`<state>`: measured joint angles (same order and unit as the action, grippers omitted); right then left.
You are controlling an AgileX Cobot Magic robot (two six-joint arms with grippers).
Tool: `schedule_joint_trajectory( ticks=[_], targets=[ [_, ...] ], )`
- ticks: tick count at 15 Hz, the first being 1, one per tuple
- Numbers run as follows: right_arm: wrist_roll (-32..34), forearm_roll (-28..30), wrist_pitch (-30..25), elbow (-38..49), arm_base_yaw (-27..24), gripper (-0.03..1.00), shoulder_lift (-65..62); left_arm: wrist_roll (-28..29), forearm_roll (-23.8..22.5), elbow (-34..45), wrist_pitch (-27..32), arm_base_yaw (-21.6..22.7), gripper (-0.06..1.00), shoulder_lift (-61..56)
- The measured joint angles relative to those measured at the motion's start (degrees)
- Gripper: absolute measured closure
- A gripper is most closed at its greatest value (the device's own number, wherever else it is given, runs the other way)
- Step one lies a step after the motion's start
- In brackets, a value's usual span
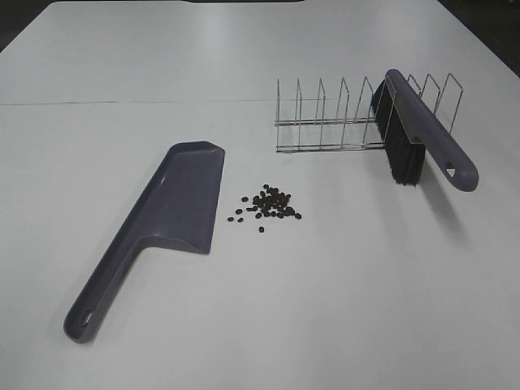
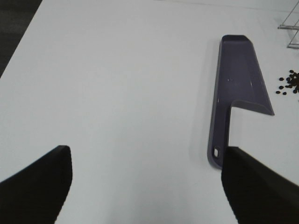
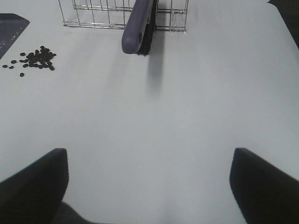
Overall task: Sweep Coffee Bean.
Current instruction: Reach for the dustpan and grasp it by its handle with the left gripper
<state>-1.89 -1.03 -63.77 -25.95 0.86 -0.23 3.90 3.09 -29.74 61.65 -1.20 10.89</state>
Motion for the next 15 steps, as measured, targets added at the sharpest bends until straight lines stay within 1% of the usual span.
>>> schedule_joint_trajectory(
  ticks=[1, 2, 7, 15],
  targets=[
    [0.0, 0.0, 0.0, 0.0, 0.0, 0.14, 0.0, 0.0, 0.0, 0.0, 0.0, 0.0, 0.15, 4.81],
    [0.0, 0.0, 0.0, 0.0, 0.0, 0.14, 0.0, 0.0, 0.0, 0.0, 0.0, 0.0, 0.15, 7.22],
    [0.0, 0.0, 0.0, 0.0, 0.0, 0.14, 0.0, -0.17, 0.0, 0.0, -0.06, 0.0, 0.15, 15.36],
    [0.0, 0.0, 0.0, 0.0, 0.0, 0.15, 0.0, 0.06, 0.46, 0.0, -0.06, 0.0, 0.15, 17.82]
  ],
)
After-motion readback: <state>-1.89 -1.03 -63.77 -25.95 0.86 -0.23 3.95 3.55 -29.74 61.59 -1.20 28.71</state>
